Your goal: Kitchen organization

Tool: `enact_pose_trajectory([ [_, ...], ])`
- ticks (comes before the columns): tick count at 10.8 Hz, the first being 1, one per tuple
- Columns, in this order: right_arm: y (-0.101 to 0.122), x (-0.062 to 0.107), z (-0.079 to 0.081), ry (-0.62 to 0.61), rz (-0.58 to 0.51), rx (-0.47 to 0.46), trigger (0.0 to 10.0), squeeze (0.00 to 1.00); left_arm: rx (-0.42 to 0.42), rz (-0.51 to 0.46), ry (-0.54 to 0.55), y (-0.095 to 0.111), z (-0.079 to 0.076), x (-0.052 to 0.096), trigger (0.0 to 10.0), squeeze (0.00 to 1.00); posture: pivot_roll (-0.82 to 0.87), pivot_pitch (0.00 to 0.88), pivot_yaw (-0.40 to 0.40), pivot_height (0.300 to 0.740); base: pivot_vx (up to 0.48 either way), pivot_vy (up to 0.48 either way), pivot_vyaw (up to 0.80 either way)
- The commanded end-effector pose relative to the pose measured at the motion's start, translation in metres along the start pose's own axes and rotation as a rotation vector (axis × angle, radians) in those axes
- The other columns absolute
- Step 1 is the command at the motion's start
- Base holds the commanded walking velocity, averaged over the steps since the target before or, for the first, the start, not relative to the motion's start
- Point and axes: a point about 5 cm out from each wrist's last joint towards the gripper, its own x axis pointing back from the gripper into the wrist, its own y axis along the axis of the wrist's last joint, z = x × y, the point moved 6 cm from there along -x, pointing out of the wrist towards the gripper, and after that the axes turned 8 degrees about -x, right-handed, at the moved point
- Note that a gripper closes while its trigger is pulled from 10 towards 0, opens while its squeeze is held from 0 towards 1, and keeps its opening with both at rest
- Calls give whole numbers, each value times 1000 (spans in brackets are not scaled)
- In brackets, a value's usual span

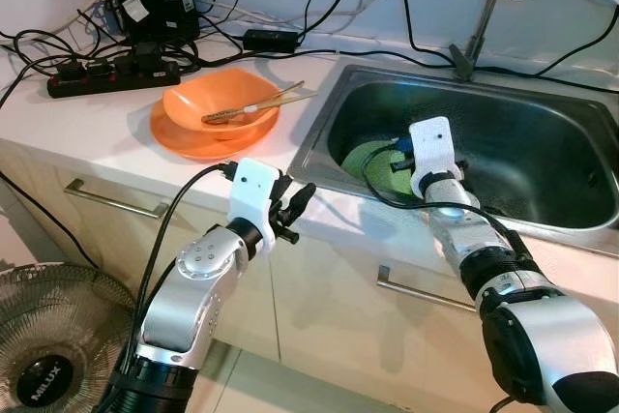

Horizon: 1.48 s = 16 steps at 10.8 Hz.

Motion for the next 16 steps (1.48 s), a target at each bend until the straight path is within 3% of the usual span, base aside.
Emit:
enact_pose_trajectory([
  [1,5,-2,-1,-6,-13,-8,10000,831,0,24,11,-5,1,0,10000,0,269,5,3,740,0,0,0],
  [2,6,-2,1,0,-18,-2,10000,0,-1,21,10,-5,1,0,10000,0,269,3,2,740,0,0,0],
  [4,24,-4,6,22,-91,-24,10000,0,-45,11,31,-1,4,-2,10000,0,266,3,3,740,0,0,0],
  [6,42,-6,10,40,-157,-28,10000,0,-147,-7,71,6,10,-5,10000,0,261,1,1,740,0,0,0],
  [7,56,-5,15,66,-216,-77,10000,0,-292,-61,166,27,26,-10,10000,0,259,0,0,740,0,0,0],
  [8,60,-2,21,96,-247,-100,10000,0,-384,-90,207,40,34,-16,10000,0,253,0,-2,740,0,0,0],
  [10,61,8,30,137,-289,-119,10000,0,-581,-80,211,50,44,-36,10000,0,224,0,8,740,0,0,0],
  [12,57,18,27,138,-300,-132,10000,0,-731,-53,200,54,52,-59,10000,0,194,0,27,740,0,0,0],
  [14,62,31,20,130,-329,-143,10000,0,-845,-40,191,61,57,-78,10000,0,141,30,49,740,0,0,0],
  [16,65,47,12,110,-340,-152,10000,0,-899,-54,179,69,54,-88,10000,0,90,79,62,740,0,0,0],
])
